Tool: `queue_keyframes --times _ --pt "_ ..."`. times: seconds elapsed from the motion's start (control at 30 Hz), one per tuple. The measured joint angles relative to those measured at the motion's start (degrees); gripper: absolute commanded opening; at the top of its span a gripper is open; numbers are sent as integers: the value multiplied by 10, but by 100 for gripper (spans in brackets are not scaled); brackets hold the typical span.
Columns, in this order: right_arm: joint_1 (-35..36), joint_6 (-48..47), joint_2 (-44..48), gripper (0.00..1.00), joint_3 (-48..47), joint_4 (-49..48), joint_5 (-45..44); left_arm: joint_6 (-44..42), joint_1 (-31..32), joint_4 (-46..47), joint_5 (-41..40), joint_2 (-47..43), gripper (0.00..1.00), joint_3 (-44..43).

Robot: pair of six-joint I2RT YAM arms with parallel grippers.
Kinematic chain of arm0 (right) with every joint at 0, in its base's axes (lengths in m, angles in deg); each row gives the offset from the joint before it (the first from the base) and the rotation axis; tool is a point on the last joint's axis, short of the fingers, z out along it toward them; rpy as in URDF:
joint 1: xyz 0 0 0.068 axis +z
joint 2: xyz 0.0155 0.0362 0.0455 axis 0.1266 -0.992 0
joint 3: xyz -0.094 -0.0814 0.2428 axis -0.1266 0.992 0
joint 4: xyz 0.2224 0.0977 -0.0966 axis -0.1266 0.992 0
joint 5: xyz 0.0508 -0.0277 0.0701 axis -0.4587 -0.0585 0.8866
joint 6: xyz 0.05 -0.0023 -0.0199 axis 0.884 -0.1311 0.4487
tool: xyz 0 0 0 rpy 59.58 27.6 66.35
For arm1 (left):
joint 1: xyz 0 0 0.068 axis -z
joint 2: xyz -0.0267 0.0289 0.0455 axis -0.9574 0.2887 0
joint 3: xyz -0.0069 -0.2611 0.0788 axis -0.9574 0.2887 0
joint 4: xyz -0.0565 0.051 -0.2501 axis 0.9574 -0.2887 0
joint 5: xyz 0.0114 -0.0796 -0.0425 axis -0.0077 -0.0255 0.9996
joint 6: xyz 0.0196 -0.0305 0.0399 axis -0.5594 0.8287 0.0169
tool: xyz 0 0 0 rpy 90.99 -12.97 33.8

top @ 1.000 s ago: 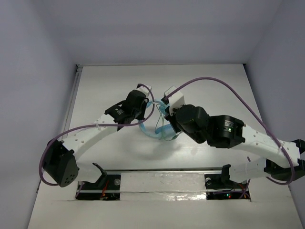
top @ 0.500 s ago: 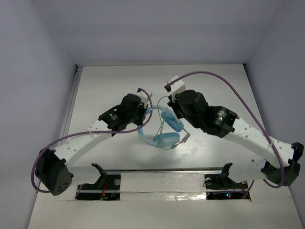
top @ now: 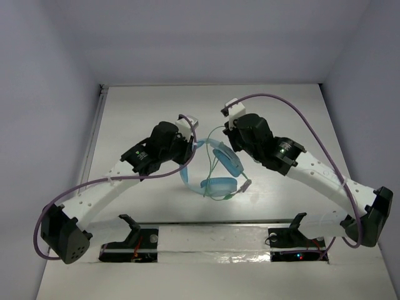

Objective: Wrap the headphones

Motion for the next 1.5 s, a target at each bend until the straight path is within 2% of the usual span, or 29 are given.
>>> queue_keyframes --times 0.2,0.53,0.8,1.0,1.07,1.13,1.2,1.27,1.5 --pt "-4 44 56 0 85 -47 2 -4 -45 -8 37 -4 0 -38" --pt "-5 97 99 0 133 -107 -27 -7 -73 -13 65 -3 0 -69" --pt "-5 144 106 1 195 -169 -22 22 -143 1 164 -3 0 -76" --pt "-5 173 132 2 227 -251 5 47 -150 24 204 0 0 -101" --pt "-9 184 132 3 238 -287 16 62 -152 43 212 0 0 -103" --pt "-16 199 132 10 255 -321 30 73 -156 54 216 0 0 -103" --pt "-27 216 131 11 276 -356 49 82 -157 62 217 0 0 -103" --pt "-41 235 131 18 296 -388 69 91 -157 68 217 0 0 -103" --pt "-89 292 102 24 344 -471 156 131 -157 113 233 0 0 -105"
